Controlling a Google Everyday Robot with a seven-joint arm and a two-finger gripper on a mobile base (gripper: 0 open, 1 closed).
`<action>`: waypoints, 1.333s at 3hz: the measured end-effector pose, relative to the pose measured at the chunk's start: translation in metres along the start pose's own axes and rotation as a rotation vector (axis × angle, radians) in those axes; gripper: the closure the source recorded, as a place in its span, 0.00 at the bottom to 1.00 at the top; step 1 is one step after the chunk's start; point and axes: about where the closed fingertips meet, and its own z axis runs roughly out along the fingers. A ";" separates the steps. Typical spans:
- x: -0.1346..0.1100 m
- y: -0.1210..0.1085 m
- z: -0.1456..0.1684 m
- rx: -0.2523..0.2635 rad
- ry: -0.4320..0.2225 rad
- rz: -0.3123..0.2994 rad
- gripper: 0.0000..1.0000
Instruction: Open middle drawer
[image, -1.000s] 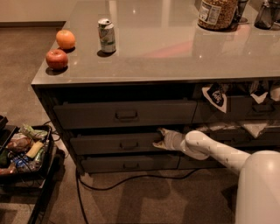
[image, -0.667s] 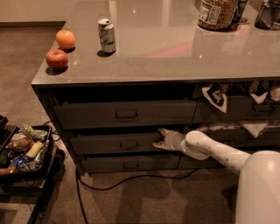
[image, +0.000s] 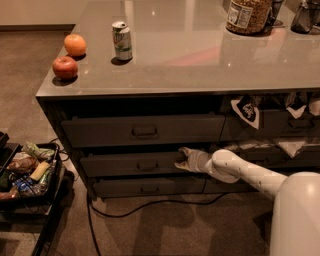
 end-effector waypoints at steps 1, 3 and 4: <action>-0.001 -0.002 -0.001 0.000 0.000 0.000 0.69; -0.004 0.006 -0.004 -0.004 -0.002 0.036 0.89; -0.007 0.016 -0.010 -0.019 -0.001 0.067 0.95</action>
Offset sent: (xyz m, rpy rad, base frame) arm -0.0779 0.0279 -0.0282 0.0786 0.1261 -0.0212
